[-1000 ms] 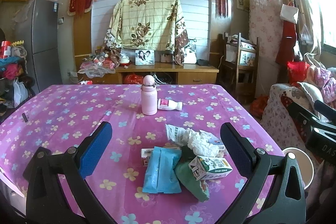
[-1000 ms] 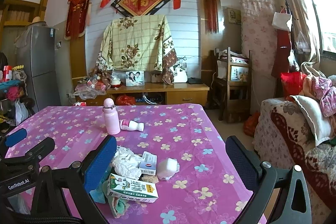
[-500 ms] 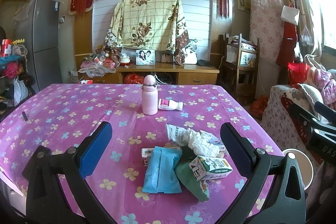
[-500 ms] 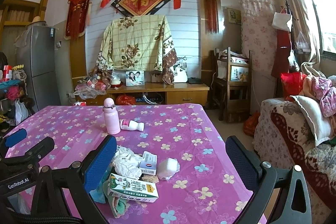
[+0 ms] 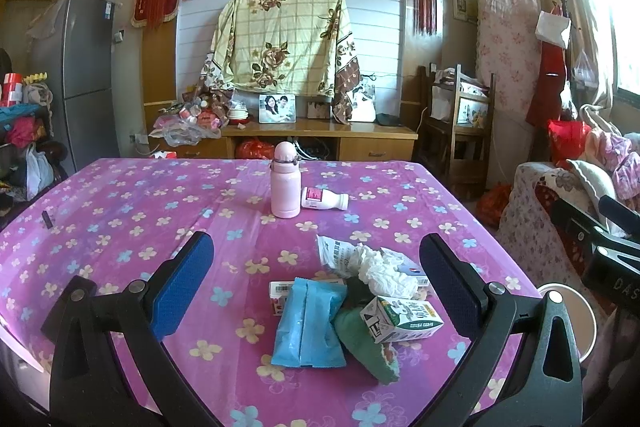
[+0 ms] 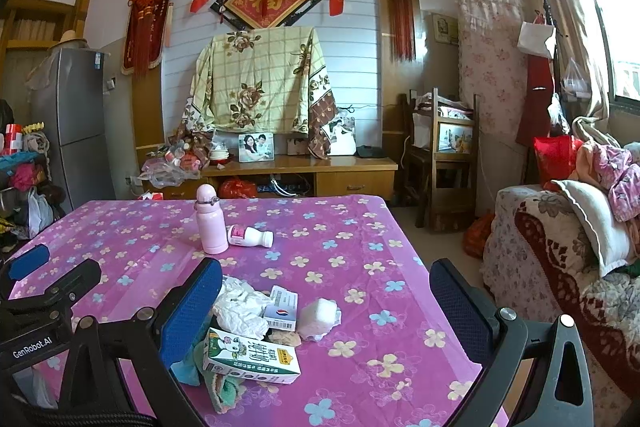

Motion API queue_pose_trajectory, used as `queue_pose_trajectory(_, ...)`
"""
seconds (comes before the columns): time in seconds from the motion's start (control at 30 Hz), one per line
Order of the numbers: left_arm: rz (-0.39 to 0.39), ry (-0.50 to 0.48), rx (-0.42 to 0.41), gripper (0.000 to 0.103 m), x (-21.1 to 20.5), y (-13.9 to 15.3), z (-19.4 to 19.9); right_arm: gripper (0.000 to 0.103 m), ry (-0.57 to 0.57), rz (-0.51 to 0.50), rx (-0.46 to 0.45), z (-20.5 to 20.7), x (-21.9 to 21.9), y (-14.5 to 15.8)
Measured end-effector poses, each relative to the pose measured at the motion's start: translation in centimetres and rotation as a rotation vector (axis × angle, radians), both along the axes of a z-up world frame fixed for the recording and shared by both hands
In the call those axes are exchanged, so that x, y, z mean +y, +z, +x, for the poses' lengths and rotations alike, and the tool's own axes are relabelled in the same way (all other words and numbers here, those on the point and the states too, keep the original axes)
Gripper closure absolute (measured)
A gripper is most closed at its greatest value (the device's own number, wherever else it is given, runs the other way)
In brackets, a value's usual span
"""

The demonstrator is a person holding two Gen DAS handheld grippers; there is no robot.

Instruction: Collect trash

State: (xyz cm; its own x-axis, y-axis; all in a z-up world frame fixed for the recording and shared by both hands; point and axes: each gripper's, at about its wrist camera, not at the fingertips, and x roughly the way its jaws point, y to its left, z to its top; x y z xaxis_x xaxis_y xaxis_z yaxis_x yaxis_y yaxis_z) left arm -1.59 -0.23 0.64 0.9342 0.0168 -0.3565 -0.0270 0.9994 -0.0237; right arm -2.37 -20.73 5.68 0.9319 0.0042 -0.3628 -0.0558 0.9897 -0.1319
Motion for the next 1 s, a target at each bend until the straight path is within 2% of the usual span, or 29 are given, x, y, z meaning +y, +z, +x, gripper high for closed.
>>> queue_pose_trajectory(0.43,-0.001,0.001,0.001,0.001,0.1,-0.1,0.0,0.0,-0.008,-0.003,0.0,-0.1,-0.4,-0.2)
queue_pose_trajectory(0.8,-0.054,0.004,0.004,0.001,0.5,-0.2,0.0,0.0,-0.016,-0.008,0.018,0.3,-0.6,-0.6)
queue_pose_trajectory(1.0,-0.036,0.013,0.023,0.001,0.7,-1.3,0.0,0.0,-0.02,-0.008,0.029,0.6,-0.5,-0.6)
